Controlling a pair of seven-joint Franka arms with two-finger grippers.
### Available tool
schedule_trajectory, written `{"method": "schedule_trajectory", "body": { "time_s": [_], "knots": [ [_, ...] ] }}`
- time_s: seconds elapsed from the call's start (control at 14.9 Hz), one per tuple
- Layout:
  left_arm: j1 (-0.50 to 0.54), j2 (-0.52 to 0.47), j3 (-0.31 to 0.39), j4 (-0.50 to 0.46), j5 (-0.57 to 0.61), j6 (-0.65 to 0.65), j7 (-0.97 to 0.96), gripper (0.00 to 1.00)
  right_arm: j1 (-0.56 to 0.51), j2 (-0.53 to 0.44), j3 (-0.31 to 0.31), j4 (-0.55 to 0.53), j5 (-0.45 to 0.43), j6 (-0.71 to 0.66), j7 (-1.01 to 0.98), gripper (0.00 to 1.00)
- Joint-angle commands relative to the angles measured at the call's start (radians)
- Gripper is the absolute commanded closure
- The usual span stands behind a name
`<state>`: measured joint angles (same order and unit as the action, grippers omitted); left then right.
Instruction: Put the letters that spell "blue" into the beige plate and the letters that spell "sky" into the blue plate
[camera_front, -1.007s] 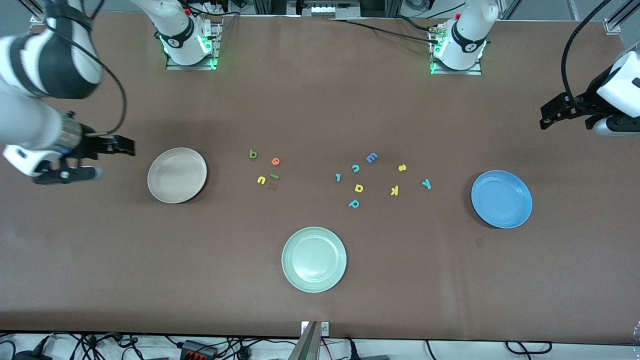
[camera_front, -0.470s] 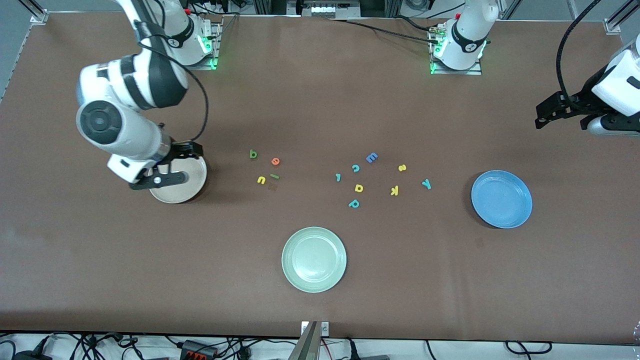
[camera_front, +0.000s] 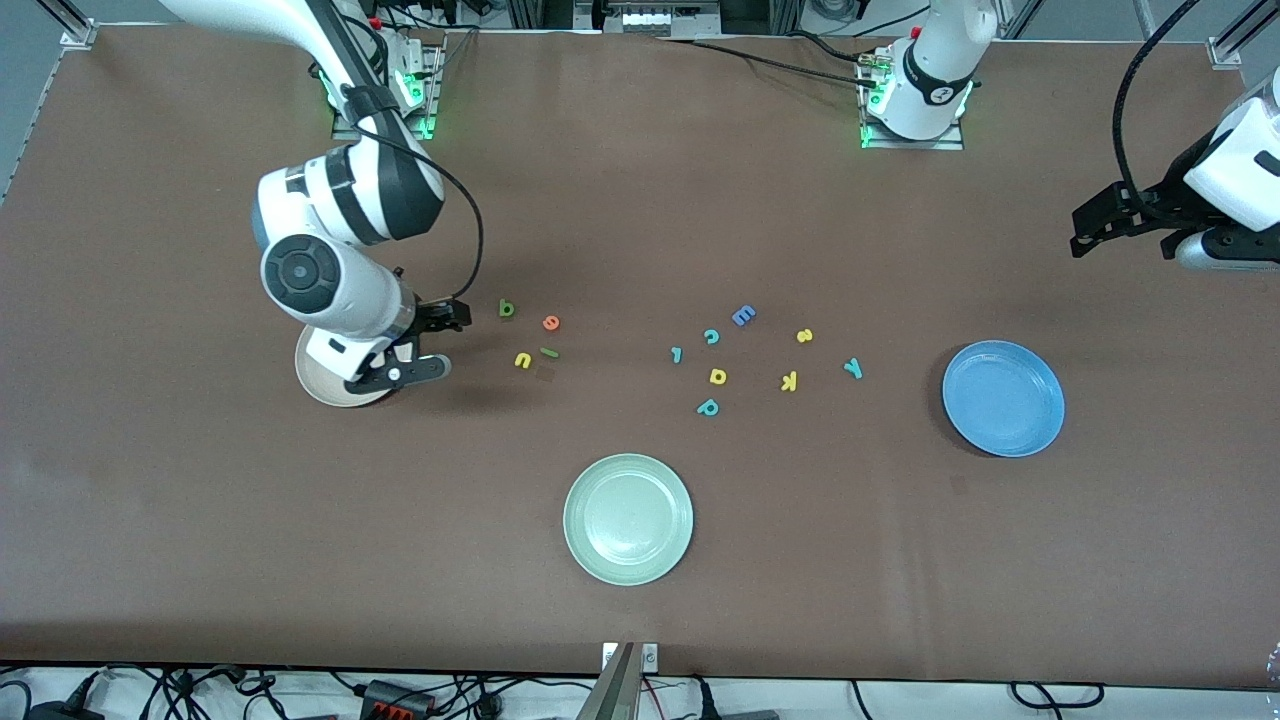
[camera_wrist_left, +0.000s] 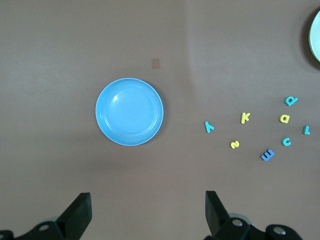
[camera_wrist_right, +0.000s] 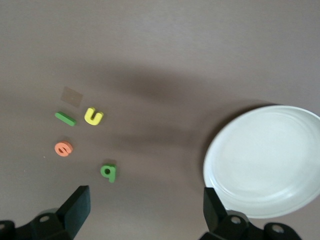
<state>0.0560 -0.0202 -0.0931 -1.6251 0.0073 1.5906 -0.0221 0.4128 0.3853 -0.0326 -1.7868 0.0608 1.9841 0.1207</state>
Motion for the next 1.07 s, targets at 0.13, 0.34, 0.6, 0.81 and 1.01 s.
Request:
{"method": "schedule_trajectory", "body": {
  "time_s": [0.13,0.34,0.6,0.81,1.01],
  "knots": [
    [-0.008,0.066,-0.002,0.028,-0.013,-0.056,0.016,0.00,0.043,0.072,-0.006,-0.006,0.013,0.062,0.016,0.00],
    [-0.016,0.155,-0.004,0.030,-0.013,-0.061,0.007,0.00,0.075,0.096,-0.006,-0.054,0.013,0.152,0.051,0.00],
    [-0.079,0.288,-0.005,0.030,-0.007,-0.025,0.010,0.00,0.107,0.106,-0.006,-0.103,0.013,0.202,0.154,0.00],
    [-0.099,0.360,-0.010,0.011,-0.013,0.095,0.001,0.00,0.119,0.092,-0.006,-0.155,0.016,0.216,0.201,0.00],
    [-0.166,0.459,-0.025,0.007,-0.013,0.170,0.001,0.00,0.138,0.078,-0.006,-0.193,0.019,0.217,0.250,0.00]
  ]
}}
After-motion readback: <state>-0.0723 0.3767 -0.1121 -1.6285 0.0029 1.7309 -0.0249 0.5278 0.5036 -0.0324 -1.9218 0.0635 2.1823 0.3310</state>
